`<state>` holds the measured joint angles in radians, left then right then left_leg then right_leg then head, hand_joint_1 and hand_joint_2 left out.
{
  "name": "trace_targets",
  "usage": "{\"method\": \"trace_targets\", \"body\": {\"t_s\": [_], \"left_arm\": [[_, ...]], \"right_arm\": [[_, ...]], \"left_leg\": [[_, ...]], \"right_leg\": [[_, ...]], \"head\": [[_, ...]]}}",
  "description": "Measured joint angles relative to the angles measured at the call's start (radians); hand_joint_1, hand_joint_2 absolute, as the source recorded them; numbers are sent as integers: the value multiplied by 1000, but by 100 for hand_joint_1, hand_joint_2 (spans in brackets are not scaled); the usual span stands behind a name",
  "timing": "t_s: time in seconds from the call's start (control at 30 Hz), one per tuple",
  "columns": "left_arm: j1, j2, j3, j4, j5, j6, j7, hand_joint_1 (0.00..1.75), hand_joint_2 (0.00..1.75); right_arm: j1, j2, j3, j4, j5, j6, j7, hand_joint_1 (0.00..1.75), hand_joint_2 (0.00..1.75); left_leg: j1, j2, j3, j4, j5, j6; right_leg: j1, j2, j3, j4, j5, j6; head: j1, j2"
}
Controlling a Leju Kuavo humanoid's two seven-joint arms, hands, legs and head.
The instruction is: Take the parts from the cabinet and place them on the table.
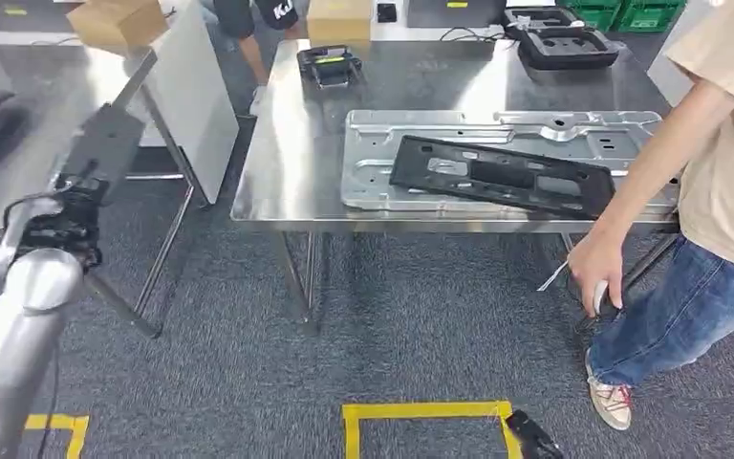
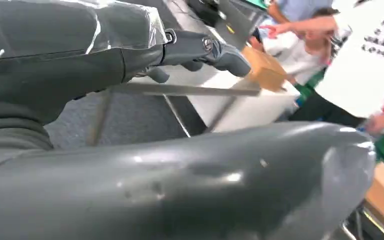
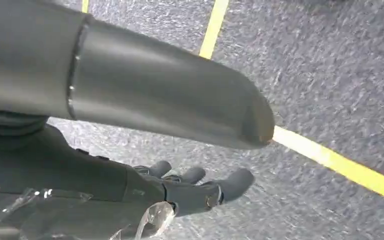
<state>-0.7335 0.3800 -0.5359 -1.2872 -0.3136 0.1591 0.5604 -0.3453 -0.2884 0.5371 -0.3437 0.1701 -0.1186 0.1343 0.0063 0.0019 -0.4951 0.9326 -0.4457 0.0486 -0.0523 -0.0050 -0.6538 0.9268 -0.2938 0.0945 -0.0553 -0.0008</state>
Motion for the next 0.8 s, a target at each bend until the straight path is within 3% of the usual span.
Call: {"method": "trace_targets", "body": {"t_s": [0.07, 0.1, 0.13, 0.17, 0.2, 0.23, 0.27, 0.3, 0.33, 0.37, 0.4, 0.47, 0.5, 0.53, 0.57, 0.63, 0.7, 0.73, 0.77, 0.8], "left_arm": [[17, 16, 26, -32, 3, 8, 0, 0, 0], [24, 22, 33, -41, 3, 9, 0, 0, 0], [36, 31, 41, -51, 3, 9, 0, 0, 0], [45, 39, 49, -59, 4, 11, 0, 0, 0], [56, 46, 56, -71, 6, 16, 1, 0, 0], [64, 51, 62, -79, 9, 22, 2, 0, 0], [73, 55, 67, -88, 13, 27, 3, 0, 0], [84, 64, 76, -98, 15, 33, 4, 0, 0], [94, 75, 89, -108, 17, 40, 4, 0, 0], [104, 88, 109, -123, 20, 51, 3, 0, 0], [108, 92, 115, -127, 21, 53, 2, 0, 0], [118, 100, 130, -137, 25, 61, -2, 0, 0], [129, 111, 139, -145, 29, 64, -2, 0, 0], [138, 117, 146, -149, 31, 66, -2, 0, 0], [144, 121, 153, -153, 32, 67, -3, 0, 0], [149, 125, 162, -156, 34, 68, -3, 0, 0], [160, 128, 170, -159, 34, 70, -3, 0, 0], [171, 129, 176, -161, 35, 72, -3, 0, 0], [175, 130, 178, -161, 35, 72, -3, 0, 0], [177, 130, 179, -161, 35, 75, -4, 0, 0]], "right_arm": [[12, -13, -14, -8, 2, 0, 1, 0, 0], [14, -17, -17, -9, 2, 0, 1, 0, 0], [17, -21, -23, -11, 2, 0, 1, 0, 0], [17, -23, -27, -13, 2, 0, 1, 0, 0], [18, -26, -33, -14, 2, 0, 2, 0, 0], [20, -27, -38, -14, 2, 0, 2, 0, 0], [22, -27, -44, -17, 2, 0, 2, 0, 0], [24, -27, -48, -19, 4, 0, 2, 0, 0], [24, -27, -54, -21, 8, 0, 0, 0, 0], [27, -32, -59, -23, 10, 0, -2, 0, 0], [31, -32, -63, -26, 10, -1, -3, 0, 0], [38, -29, -70, -26, 11, -1, -7, 0, 0], [41, -29, -73, -26, 11, -3, -8, 0, 0], [43, -19, -74, -26, 10, -3, -9, 0, 0], [44, -25, -77, -27, 10, -3, -10, 0, 0], [51, -22, -82, -27, 9, -4, -12, 0, 0], [56, -19, -82, -27, 8, -4, -12, 0, 0], [60, -18, -87, -27, 8, -6, -13, 0, 0], [62, -17, -88, -27, 8, -7, -13, 0, 0], [64, -17, -89, -27, 7, -7, -15, 0, 0]], "left_leg": [[-7, -2, -26, 2, 29, 20], [-10, -2, -36, 2, 38, 23], [-15, -3, -54, 3, 53, 27], [-19, -3, -67, 4, 63, 29], [-24, -3, -83, 4, 75, 29], [-26, -3, -95, 4, 84, 30], [-28, -3, -105, 5, 93, 29], [-29, -3, -117, 6, 102, 27], [-31, -2, -127, 9, 112, 24], [-36, -1, -137, 13, 120, 17], [-35, 2, -137, 14, 127, 14], [-30, 3, -134, 7, 145, 5], [-31, 2, -135, 2, 158, -3], [-32, 1, -145, 2, 157, -7], [-27, -2, -161, 38, 96, -20], [-16, -1, -204, 181, -28, -36], [-6, -1, -233, 320, -99, -48], [-1, -1, -231, 376, -96, -53], [2, -1, -214, 373, -70, -55], [5, -1, -176, 335, -31, -56]], "right_leg": [[5, 1, -37, 92, -126, -6], [6, 2, -54, 158, -178, -7], [10, 2, -79, 273, -242, -8], [13, 2, -89, 339, -262, -8], [18, 2, -83, 380, -255, -10], [21, 2, -61, 370, -229, -14], [24, 2, -24, 334, -196, -20], [28, 3, 32, 263, -164, -28], [33, 5, 113, 154, -158, -39], [44, 3, 194, 31, -207, -48], [43, 4, 206, 5, -210, -48], [47, 4, 197, 10, -197, -53], [46, 4, 189, 9, -188, -65], [36, -1, 182, 3, -173, -72], [36, -3, 164, 3, -158, -76], [35, -8, 131, 4, -134, -82], [34, -9, 101, 6, -111, -81], [33, -9, 79, 6, -94, -79], [33, -9, 65, 6, -84, -77], [32, -9, 51, 6, -73, -74]], "head": [[2, 0], [2, 0], [2, 0], [2, 0], [2, 0], [2, 0], [2, 0], [2, 0], [2, 0], [3, 0], [2, 0], [2, 0], [3, 0], [3, 0], [0, 0], [-1, 0], [-2, 0], [-2, 0], [-2, 0], [-2, 0]]}}
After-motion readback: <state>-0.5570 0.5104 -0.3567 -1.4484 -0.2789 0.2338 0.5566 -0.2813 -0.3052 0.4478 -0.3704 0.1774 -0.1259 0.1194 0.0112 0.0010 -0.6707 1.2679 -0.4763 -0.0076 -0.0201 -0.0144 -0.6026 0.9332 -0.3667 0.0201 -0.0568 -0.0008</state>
